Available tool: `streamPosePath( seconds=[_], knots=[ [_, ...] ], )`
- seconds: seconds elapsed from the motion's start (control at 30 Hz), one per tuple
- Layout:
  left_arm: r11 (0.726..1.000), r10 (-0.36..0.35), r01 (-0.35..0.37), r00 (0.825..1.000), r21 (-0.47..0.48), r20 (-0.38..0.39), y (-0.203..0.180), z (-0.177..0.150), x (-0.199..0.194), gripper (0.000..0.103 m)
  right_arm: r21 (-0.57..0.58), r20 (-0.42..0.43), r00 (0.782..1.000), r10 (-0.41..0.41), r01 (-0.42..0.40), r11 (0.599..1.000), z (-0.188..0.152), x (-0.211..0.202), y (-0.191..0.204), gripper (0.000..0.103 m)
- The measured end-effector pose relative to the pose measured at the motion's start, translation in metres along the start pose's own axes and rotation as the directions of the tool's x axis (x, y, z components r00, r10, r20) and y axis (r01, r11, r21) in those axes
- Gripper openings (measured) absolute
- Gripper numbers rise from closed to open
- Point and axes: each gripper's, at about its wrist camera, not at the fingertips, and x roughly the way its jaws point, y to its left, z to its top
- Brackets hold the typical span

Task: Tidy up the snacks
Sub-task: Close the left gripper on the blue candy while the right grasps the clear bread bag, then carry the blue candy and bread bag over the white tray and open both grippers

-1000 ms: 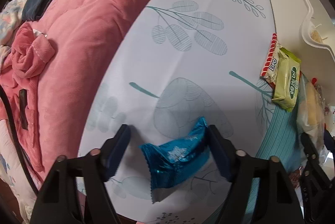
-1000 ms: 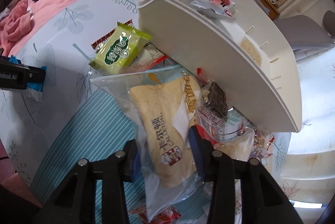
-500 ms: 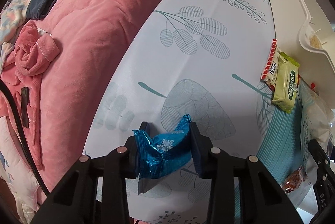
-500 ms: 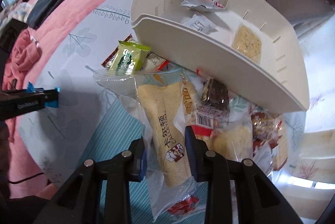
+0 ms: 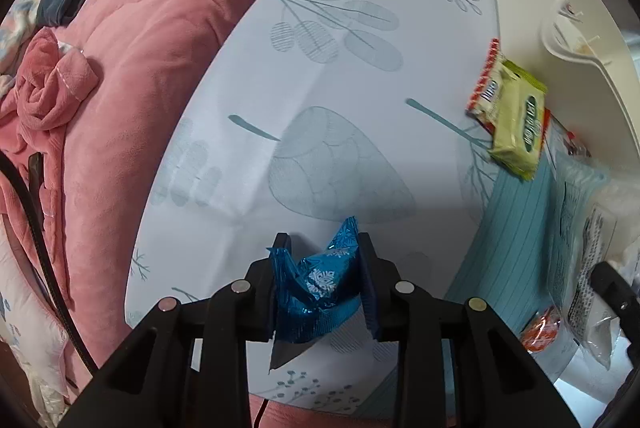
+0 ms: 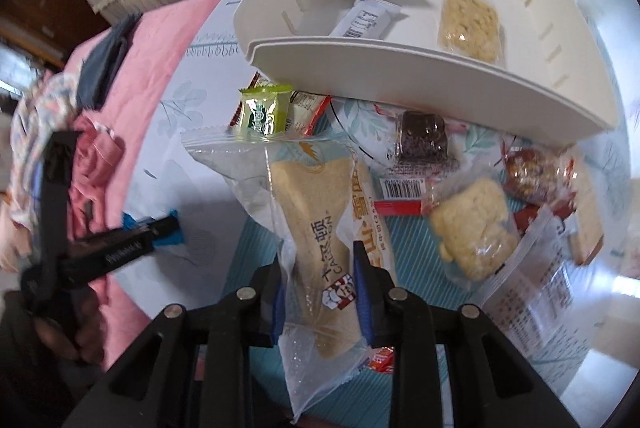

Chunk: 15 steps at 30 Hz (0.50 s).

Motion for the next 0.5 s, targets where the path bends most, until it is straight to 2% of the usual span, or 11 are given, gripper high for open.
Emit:
streamPosePath(
  seconds=[0.23,0.5],
  knots=[
    [0.999,-0.049,0.049,0.999,0.018,0.015,-0.024,-0.006,-0.028,0.030,0.082,0.009,0.992,0.128,-0.128,0.988,0.003,-0.020,-0.013,0.027],
    [0.995,-0.093,0.090,0.993,0.042,0.079,-0.052,0.003,-0.080,0.030,0.066,0.093,0.972,0.216,-0.222,0.973,0.009,-0.059,-0.018,0.027]
  ],
)
